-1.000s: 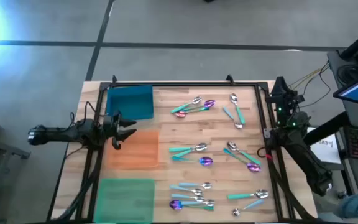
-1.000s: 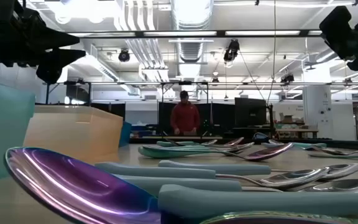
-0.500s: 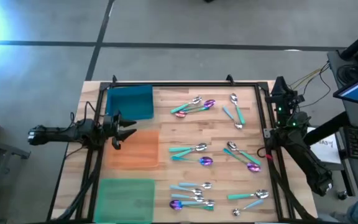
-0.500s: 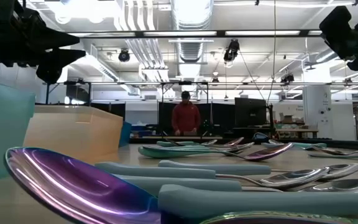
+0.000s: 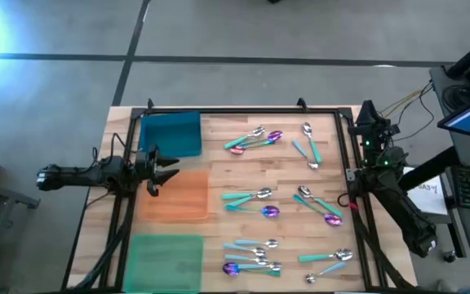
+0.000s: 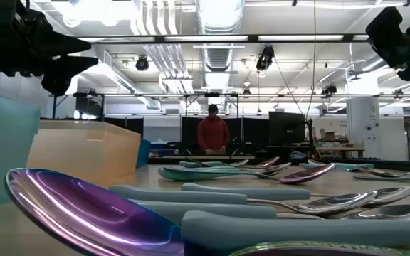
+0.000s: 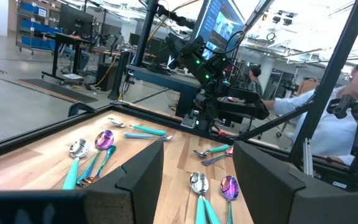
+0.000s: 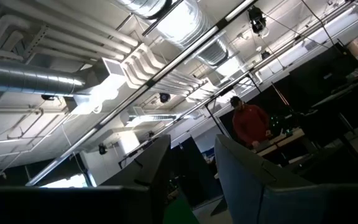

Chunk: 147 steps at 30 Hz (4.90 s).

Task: Sort silverware by color (type)

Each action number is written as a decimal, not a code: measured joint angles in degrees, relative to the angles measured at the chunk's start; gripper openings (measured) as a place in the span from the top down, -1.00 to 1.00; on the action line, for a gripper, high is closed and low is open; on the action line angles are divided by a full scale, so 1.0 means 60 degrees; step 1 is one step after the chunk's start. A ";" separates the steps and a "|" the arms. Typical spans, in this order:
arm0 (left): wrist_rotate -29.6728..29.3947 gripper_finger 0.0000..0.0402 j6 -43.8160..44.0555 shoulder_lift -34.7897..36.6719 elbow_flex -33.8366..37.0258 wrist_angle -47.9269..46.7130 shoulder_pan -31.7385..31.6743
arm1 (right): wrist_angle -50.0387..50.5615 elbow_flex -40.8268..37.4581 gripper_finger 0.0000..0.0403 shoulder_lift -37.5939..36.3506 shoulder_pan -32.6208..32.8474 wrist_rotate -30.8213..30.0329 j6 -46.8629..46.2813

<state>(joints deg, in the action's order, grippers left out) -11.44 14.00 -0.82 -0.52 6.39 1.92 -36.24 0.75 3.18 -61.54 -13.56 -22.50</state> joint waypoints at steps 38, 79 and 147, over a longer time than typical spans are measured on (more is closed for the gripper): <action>0.0001 0.12 0.0002 -0.0004 0.0001 -0.0001 0.0000 | 0.0003 0.0002 0.42 -0.0002 0.0004 0.0000 0.0000; 0.0001 0.12 0.0001 -0.0001 -0.0001 -0.0003 0.0001 | 0.0001 0.0004 0.42 -0.0001 0.0001 0.0000 0.0000; 0.0000 0.12 0.0000 -0.0001 -0.0002 -0.0004 0.0002 | -0.0005 0.0000 0.42 0.1343 0.0004 0.1887 -0.3490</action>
<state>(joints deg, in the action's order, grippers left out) -11.44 14.00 -0.83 -0.53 6.37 1.93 -36.27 0.76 11.24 -61.52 -2.24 -43.44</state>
